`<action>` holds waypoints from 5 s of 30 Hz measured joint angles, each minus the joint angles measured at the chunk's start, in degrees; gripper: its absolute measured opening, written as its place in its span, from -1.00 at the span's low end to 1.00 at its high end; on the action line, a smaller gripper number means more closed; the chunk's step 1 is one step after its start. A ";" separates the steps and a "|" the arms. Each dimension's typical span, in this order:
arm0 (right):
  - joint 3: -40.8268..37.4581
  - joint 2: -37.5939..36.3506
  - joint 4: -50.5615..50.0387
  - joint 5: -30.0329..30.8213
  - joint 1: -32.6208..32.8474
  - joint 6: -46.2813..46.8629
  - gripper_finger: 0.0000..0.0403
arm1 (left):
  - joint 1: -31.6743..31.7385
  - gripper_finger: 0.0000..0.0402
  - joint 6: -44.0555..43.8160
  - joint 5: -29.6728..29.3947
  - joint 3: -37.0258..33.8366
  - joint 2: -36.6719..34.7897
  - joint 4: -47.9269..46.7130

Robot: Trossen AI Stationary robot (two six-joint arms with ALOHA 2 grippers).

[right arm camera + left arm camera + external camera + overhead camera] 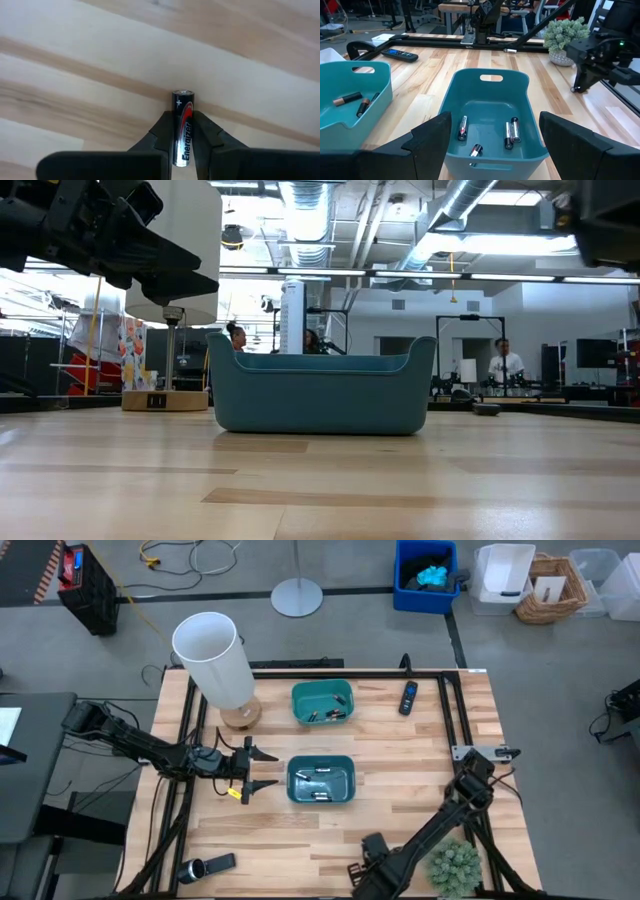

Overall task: Sort batteries
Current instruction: Put the silver battery into the blue bin

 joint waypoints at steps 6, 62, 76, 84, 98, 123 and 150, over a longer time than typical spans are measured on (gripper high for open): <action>-0.04 0.02 -0.29 1.37 -1.70 -2.90 -0.72 | 0.00 0.47 0.02 0.00 0.00 0.00 -0.31; 15.78 -1.62 -3.23 28.92 -21.45 -56.60 -0.46 | 0.00 0.47 0.42 0.00 0.00 -0.02 -0.35; 15.87 -8.30 -17.51 42.13 -19.95 -53.04 0.37 | 0.00 0.47 -0.33 0.00 -0.02 -0.02 0.11; 6.75 -17.94 -24.70 40.74 -12.33 -37.56 0.37 | 0.02 0.47 0.40 0.04 -0.04 -0.01 3.63; -19.26 -32.74 -23.03 1.05 -10.34 -16.41 0.37 | 0.31 0.47 4.23 -0.72 -0.04 -0.02 5.20; -45.27 -35.23 -10.69 -32.89 -19.24 -27.91 0.37 | 1.77 0.47 8.12 -1.01 -0.92 -0.02 4.69; -61.44 -35.30 5.88 -39.08 -20.45 -21.94 0.37 | 6.82 0.47 5.15 -3.30 -0.92 -0.02 -1.99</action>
